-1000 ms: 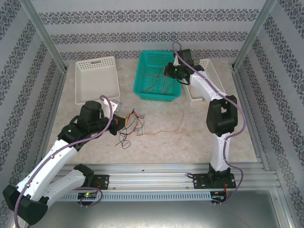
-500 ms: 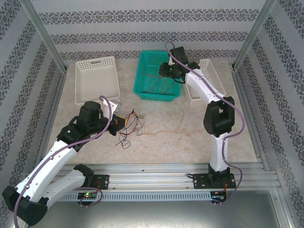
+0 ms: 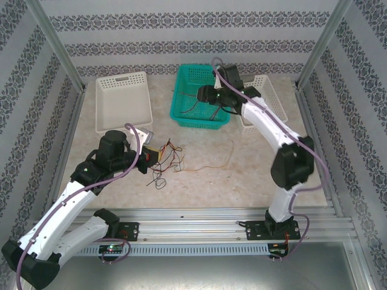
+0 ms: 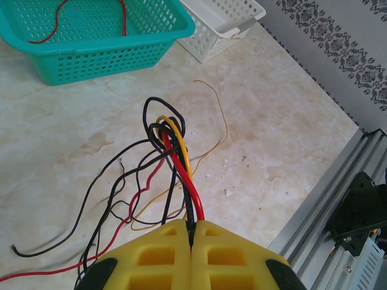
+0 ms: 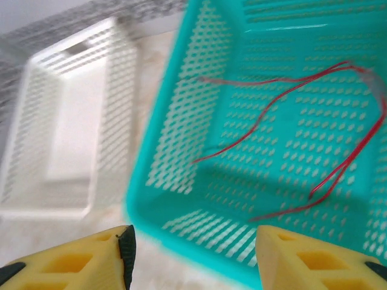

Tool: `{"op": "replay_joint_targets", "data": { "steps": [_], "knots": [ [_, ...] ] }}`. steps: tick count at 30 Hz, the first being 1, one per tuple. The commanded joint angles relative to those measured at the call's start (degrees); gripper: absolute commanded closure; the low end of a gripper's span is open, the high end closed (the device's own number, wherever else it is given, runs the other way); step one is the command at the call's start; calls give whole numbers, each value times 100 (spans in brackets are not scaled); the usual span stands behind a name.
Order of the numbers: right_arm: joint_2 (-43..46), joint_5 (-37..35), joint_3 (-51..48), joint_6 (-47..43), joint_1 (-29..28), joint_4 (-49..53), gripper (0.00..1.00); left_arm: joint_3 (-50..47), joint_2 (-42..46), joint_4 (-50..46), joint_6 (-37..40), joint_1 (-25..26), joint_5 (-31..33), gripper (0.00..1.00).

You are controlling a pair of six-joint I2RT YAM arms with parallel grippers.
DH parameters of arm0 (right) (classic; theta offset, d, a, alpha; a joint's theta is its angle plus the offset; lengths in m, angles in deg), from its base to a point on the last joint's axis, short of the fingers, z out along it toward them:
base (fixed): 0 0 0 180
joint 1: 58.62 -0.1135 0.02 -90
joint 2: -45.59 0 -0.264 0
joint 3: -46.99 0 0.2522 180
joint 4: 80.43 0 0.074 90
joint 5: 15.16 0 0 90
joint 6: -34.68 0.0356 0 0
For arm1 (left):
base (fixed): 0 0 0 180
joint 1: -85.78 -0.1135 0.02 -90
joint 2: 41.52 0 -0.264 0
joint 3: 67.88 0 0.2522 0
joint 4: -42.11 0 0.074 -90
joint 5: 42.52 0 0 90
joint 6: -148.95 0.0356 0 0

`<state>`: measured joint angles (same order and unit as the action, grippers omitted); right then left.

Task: Untangle the cables

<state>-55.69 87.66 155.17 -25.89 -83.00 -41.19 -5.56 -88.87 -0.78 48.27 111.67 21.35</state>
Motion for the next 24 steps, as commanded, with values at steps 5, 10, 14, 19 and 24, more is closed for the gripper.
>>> {"op": "replay_joint_targets", "data": {
  "steps": [5,10,14,19,24],
  "knots": [
    [2212,1206,-2343,202,-724,-1602,46,-26,107,164,105,65,-48,100],
    [3495,1097,-4062,449,-1485,-2489,58,-42,164,197,92,70,-30,100],
    [3834,872,-4832,628,-2231,-3088,57,-31,126,205,90,71,-57,100],
    [3865,523,-5388,790,-3052,-4289,51,-43,137,199,88,72,-47,100],
    [3201,-111,-5354,834,-3448,-4742,51,-50,144,197,109,70,-58,100]
  ]
}}
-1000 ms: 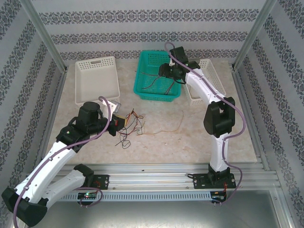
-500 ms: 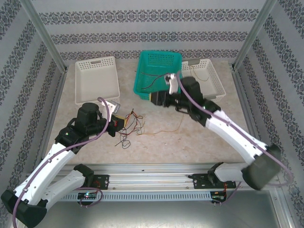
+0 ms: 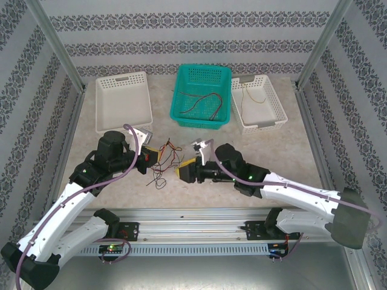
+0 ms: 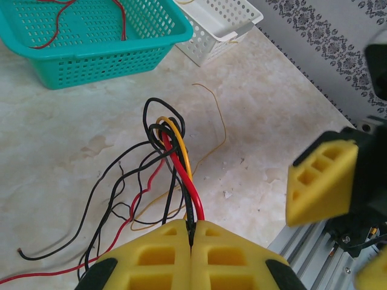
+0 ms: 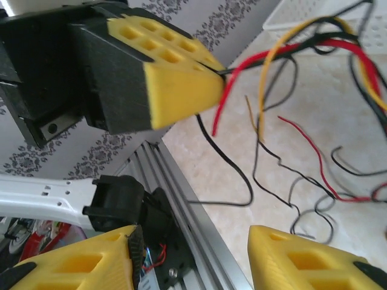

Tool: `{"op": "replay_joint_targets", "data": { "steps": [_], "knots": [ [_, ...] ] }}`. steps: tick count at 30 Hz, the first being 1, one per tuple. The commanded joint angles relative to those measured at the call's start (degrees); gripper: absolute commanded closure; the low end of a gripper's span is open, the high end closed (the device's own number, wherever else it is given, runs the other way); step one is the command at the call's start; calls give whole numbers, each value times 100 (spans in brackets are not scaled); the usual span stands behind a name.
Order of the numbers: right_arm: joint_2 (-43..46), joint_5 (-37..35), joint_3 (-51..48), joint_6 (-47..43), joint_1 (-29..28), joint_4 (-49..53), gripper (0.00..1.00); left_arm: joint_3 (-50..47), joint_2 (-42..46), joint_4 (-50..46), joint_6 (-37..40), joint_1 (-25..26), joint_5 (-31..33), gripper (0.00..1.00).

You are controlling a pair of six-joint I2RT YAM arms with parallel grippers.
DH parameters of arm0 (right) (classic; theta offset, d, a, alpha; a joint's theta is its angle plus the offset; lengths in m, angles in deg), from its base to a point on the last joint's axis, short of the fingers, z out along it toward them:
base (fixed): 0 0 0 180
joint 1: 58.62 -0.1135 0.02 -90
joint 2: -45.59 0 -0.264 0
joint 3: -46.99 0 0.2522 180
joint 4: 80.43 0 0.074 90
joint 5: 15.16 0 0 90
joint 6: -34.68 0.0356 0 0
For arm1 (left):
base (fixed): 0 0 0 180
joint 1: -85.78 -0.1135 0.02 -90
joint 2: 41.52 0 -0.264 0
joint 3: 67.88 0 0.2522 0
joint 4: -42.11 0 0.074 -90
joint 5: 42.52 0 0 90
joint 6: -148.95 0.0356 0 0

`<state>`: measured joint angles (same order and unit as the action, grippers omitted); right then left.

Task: Untangle the cables

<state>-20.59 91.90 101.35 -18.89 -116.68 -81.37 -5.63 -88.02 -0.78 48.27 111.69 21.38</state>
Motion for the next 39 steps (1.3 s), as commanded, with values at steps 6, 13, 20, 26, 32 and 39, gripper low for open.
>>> {"op": "replay_joint_targets", "data": {
  "steps": [6,13,20,26,32,39],
  "knots": [
    [-1137,-1036,-38,400,-134,-1122,55,-76,158,231,110,69,-95,100],
    [-1358,-1981,-268,477,98,-1121,58,-77,174,266,101,63,-173,100],
    [-1764,-2096,-222,498,234,-1385,58,-83,176,283,101,63,-244,100],
    [-2182,-2036,-89,488,269,-1879,60,-90,168,303,113,63,-298,100],
    [-2374,-1992,-113,658,317,-2344,82,-90,175,287,110,63,-300,100],
    [-2130,-2110,-477,696,441,-2348,100,-73,176,267,118,64,-244,100]
  ]
}}
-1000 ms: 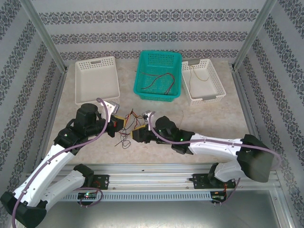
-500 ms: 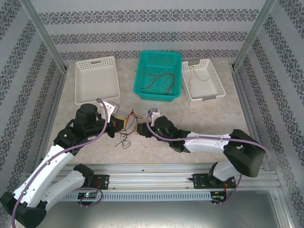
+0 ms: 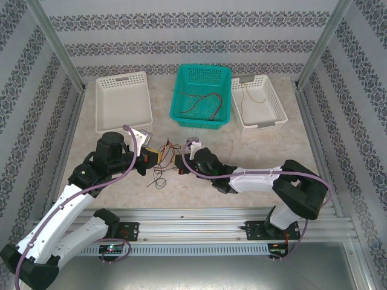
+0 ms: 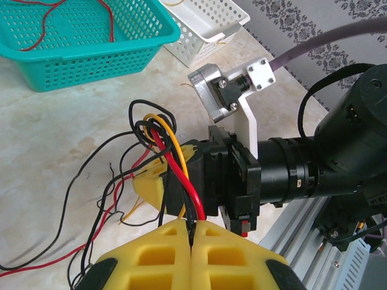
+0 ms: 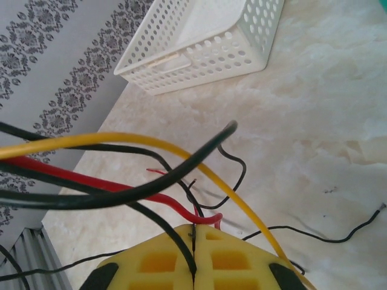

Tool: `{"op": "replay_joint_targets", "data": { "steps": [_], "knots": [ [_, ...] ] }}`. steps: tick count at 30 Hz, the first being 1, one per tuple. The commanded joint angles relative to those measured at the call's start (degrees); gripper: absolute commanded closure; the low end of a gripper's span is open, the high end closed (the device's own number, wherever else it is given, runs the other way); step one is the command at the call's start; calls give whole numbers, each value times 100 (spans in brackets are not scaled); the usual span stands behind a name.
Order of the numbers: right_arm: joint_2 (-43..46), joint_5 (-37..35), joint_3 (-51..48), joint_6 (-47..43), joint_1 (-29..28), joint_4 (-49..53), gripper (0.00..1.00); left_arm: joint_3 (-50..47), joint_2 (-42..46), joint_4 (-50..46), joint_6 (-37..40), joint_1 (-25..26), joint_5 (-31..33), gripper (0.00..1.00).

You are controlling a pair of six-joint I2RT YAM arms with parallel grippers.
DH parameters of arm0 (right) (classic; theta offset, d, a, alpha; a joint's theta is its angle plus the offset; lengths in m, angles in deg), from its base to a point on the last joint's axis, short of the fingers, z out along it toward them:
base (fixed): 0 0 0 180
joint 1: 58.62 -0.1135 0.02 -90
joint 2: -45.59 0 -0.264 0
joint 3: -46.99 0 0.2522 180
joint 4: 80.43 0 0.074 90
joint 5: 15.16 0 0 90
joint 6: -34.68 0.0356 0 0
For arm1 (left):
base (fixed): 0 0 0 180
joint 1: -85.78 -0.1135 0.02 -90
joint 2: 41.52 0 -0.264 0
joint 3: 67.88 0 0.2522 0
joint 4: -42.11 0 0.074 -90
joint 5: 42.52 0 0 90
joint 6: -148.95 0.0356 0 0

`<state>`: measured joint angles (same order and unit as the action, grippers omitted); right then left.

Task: Untangle the cables

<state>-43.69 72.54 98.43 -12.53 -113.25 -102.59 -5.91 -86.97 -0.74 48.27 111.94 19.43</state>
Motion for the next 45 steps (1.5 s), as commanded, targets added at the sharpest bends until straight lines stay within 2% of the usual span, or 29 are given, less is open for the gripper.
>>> {"op": "replay_joint_targets", "data": {
  "steps": [1,8,11,12,14,16,21,26,30,34,36,41,45],
  "knots": [
    [256,-165,-279,78,146,-239,100,-47,76,254,118,44,-34,100],
    [1090,-342,-1078,164,566,-70,100,-35,95,210,110,39,36,100],
    [1569,-139,-1191,123,712,343,100,-23,65,203,109,44,44,100],
    [1708,-1,-1145,59,717,524,96,-22,54,201,114,40,37,100],
    [1960,584,-963,-75,713,851,75,-10,15,201,118,47,5,100],
    [2189,993,-805,-183,662,1056,66,-4,8,201,118,39,-4,100],
    [2788,1143,-825,-91,530,979,61,-22,19,201,110,44,-26,100],
    [2710,1612,-334,-143,110,977,49,-12,-38,201,101,41,-70,100],
    [2365,1702,201,-189,-348,936,48,-10,-64,183,110,40,-100,100],
    [2463,674,452,-419,-602,1706,50,-10,-36,171,110,39,-76,100],
    [2558,522,502,-505,-608,1973,50,-19,-24,170,110,40,-72,100],
    [2180,1030,416,-363,-678,1239,54,-5,-26,232,67,41,-163,100],
    [1707,1251,309,-80,-711,285,59,-46,72,318,-34,40,-366,100]
  ]
}}
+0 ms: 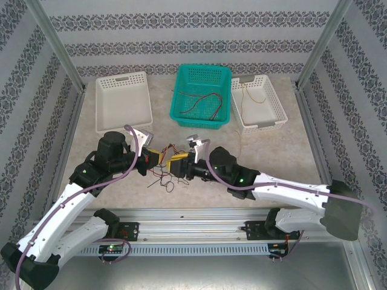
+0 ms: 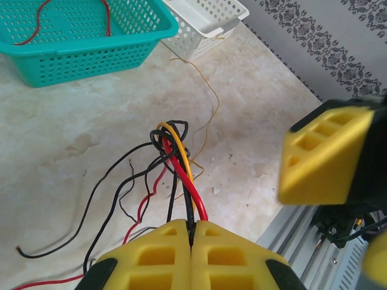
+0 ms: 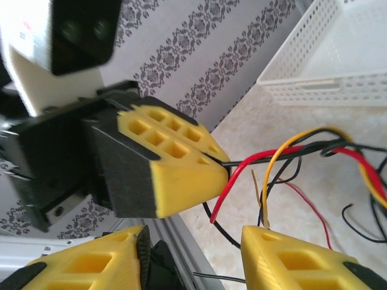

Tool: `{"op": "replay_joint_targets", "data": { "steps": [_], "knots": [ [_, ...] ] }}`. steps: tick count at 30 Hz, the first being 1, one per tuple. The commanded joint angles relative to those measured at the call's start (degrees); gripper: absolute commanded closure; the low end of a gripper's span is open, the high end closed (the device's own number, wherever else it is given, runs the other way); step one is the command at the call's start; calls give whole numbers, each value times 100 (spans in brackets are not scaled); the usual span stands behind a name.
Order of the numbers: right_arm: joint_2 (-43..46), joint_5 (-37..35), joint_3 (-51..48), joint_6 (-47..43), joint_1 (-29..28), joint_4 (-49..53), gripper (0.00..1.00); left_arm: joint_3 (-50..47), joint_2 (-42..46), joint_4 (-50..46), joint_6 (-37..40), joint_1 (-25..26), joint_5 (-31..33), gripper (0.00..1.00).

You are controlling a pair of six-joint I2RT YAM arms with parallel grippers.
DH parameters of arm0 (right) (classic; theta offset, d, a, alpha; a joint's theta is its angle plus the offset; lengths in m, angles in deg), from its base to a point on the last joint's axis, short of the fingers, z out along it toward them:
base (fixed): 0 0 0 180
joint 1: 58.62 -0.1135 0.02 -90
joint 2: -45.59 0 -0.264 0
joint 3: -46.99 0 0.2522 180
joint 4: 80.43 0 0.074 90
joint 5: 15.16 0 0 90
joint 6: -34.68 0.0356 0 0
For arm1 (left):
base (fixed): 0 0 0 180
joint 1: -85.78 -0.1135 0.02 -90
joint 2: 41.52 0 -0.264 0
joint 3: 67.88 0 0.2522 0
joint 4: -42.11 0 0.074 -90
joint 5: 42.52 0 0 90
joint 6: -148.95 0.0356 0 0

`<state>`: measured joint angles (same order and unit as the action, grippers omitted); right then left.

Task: Untangle the cables

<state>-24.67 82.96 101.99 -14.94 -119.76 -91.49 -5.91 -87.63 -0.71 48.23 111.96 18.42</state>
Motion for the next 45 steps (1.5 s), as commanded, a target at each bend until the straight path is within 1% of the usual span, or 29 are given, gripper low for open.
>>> {"op": "replay_joint_targets", "data": {
  "steps": [1,3,5,10,18,26,29,35,40,45],
  "knots": [
    [-298,273,-58,225,-68,-1042,60,-61,169,344,-64,37,-337,100],
    [-468,414,25,250,-92,-1240,61,-89,205,403,-117,45,-450,100],
    [-578,414,126,198,-155,-1232,62,-104,209,444,-149,41,-501,100],
    [-678,251,101,149,-196,-1259,65,-109,199,489,-179,37,-627,100],
    [-933,170,-54,244,-239,-1763,71,-131,267,559,-229,29,-732,100],
    [-1005,-260,-307,260,-244,-2333,89,-150,330,612,-255,29,-826,100],
    [-973,-306,-376,242,-240,-2386,99,-160,354,621,-256,29,-823,100],
    [-700,-568,-601,214,-227,-2362,100,-148,358,605,-255,33,-789,100],
    [-402,-559,-840,181,-213,-2343,100,-144,366,562,-247,20,-686,100],
    [-48,-870,-1173,250,-159,-2311,100,-145,383,585,-264,14,-695,100]
  ]
}}
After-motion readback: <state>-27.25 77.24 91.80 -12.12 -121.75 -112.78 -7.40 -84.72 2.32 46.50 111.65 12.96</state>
